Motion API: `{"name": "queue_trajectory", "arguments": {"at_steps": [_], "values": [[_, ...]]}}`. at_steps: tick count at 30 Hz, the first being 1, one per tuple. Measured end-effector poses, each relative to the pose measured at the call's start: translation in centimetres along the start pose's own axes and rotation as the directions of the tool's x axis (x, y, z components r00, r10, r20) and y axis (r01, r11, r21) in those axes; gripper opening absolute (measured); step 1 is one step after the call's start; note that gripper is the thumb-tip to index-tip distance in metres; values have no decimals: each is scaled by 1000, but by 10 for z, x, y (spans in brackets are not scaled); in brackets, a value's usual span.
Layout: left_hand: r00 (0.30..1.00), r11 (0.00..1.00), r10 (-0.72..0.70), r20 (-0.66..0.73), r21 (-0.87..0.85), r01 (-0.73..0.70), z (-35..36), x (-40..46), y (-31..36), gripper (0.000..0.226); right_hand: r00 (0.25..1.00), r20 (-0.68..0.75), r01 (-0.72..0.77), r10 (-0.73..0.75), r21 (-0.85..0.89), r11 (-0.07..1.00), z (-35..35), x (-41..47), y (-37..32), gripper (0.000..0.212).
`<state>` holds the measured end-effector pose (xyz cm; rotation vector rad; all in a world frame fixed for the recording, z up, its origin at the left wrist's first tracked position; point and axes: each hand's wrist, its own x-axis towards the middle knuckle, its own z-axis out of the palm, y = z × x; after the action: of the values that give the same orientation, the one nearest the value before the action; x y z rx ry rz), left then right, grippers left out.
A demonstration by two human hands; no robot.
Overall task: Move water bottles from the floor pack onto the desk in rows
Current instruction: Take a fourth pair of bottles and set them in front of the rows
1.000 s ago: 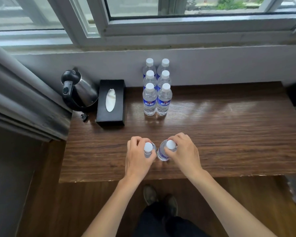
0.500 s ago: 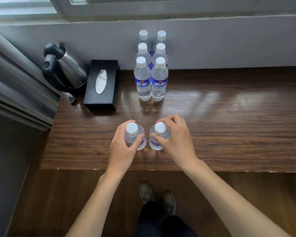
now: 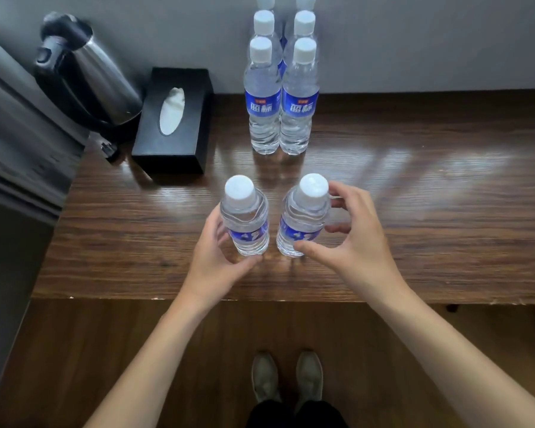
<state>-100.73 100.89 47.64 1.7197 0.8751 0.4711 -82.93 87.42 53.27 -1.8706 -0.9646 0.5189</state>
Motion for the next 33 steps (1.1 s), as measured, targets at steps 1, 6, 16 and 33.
{"name": "queue_trajectory", "arguments": {"at_steps": [1, 6, 16, 33], "values": [[1000, 1000, 7, 1, -3, -7, 2, 0, -6, 95, 1000, 7, -20, 20, 19, 1000, 4, -3, 6, 86], [994, 992, 89, -60, 93, -84, 13, 3, -24, 61, 989, 97, -122, 111, 118, 985, 25, -8, 30, 75], [986, 992, 123, -115, 48, -118, 21, 6, -31, 45, 990, 42, -143, 138, 183, 973, 43, -1, 64, 50], [942, 995, 72, -326, 89, -45, 43, 1, -28, 66, 971, -129, -207, 201, -35, 978, 65, -1, 52, 67]]}}
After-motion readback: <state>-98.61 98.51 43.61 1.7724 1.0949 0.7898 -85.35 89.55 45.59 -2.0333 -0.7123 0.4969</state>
